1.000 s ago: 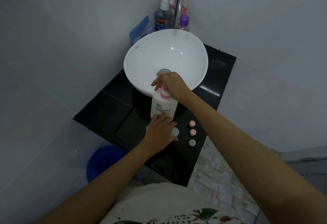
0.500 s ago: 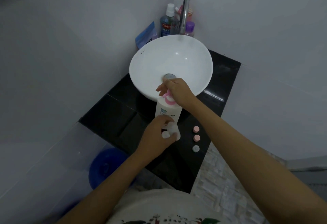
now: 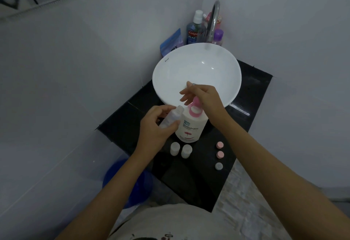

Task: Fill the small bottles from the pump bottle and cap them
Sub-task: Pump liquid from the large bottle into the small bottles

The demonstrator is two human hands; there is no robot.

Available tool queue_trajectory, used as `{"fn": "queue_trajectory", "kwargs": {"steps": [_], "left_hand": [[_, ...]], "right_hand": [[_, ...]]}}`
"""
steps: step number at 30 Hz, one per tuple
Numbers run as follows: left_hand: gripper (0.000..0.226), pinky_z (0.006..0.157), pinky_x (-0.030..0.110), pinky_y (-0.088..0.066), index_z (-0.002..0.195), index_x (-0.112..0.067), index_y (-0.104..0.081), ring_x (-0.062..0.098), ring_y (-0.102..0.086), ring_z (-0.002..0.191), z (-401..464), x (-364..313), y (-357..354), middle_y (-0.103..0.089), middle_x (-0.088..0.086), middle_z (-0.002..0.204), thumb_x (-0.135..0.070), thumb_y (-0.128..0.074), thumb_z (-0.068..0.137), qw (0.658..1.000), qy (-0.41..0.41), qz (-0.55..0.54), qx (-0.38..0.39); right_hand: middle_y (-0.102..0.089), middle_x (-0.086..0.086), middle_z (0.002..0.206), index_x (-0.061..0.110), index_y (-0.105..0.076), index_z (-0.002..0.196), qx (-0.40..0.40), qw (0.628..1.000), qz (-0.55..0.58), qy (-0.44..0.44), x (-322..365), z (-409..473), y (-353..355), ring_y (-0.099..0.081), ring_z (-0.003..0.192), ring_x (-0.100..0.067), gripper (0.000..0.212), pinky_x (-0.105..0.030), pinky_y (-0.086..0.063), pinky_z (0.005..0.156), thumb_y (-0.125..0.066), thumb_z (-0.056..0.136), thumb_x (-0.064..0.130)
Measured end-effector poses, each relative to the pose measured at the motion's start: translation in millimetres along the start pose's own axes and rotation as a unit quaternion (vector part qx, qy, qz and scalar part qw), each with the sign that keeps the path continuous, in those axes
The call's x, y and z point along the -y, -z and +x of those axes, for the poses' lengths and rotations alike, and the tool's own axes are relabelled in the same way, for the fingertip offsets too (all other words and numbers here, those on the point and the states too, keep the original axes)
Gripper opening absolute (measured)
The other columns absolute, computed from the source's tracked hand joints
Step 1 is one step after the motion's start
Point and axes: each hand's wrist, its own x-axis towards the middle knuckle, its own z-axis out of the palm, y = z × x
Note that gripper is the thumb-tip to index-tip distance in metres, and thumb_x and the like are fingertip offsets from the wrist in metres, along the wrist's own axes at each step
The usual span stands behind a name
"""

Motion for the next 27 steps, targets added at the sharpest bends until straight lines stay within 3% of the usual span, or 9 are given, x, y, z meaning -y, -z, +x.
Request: {"fn": "queue_trajectory", "kwargs": {"steps": [5, 17, 20, 24, 27], "left_hand": [[0.035, 0.077, 0.006, -0.044, 0.112, -0.012, -0.065, 0.007, -0.059, 0.099, 2.0, -6.2, 2.2, -0.063, 0.001, 0.107, -0.015, -0.073, 0.079, 0.998, -0.052, 0.037, 0.014], [0.039, 0.081, 0.009, -0.046, 0.116, -0.013, -0.066, 0.009, -0.060, 0.101, 10.7, -12.3, -4.2, -0.064, -0.001, 0.106, -0.015, -0.076, 0.078, 0.998, -0.056, 0.020, 0.000], [0.040, 0.086, 0.017, -0.050, 0.117, -0.013, -0.066, 0.009, -0.062, 0.103, 13.0, -12.1, -4.0, -0.066, 0.000, 0.108, -0.016, -0.076, 0.078, 0.998, -0.055, 0.008, 0.001], [0.040, 0.079, 0.010, -0.047, 0.115, -0.013, -0.067, 0.007, -0.062, 0.102, 11.6, -8.4, -2.5, -0.068, -0.001, 0.109, -0.018, -0.078, 0.076, 0.999, -0.045, -0.003, 0.005], [0.041, 0.075, 0.008, -0.045, 0.113, -0.013, -0.068, 0.006, -0.063, 0.099, 10.7, -6.8, -2.1, -0.068, -0.002, 0.106, -0.020, -0.079, 0.074, 0.999, -0.050, -0.005, 0.003]], "right_hand": [[-0.070, -0.014, 0.082, -0.004, -0.071, 0.092, 0.011, 0.999, -0.033, -0.018, -3.7, 1.2, -6.4, -0.062, 0.071, -0.014, 0.037, -0.018, -0.050, 0.070, -0.046, 0.097, 0.024], [-0.070, -0.013, 0.080, 0.000, -0.071, 0.092, 0.039, 0.998, 0.028, -0.033, -2.0, 0.2, -3.7, -0.063, 0.082, -0.021, 0.032, -0.035, -0.049, 0.086, -0.047, 0.096, 0.020], [-0.071, -0.009, 0.081, 0.002, -0.072, 0.093, 0.043, 0.997, 0.033, -0.046, -2.5, -0.8, -2.5, -0.063, 0.084, -0.016, 0.032, -0.030, -0.048, 0.086, -0.048, 0.095, 0.023], [-0.071, -0.005, 0.076, 0.002, -0.073, 0.088, 0.015, 0.999, -0.002, -0.035, -6.0, -0.1, -2.6, -0.064, 0.075, -0.010, 0.037, -0.015, -0.047, 0.074, -0.046, 0.097, 0.024], [-0.072, -0.002, 0.076, 0.006, -0.074, 0.083, -0.004, 0.999, -0.049, -0.006, -9.2, 3.5, -5.5, -0.066, 0.078, -0.011, 0.040, -0.023, -0.049, 0.080, -0.043, 0.098, 0.026]]}}
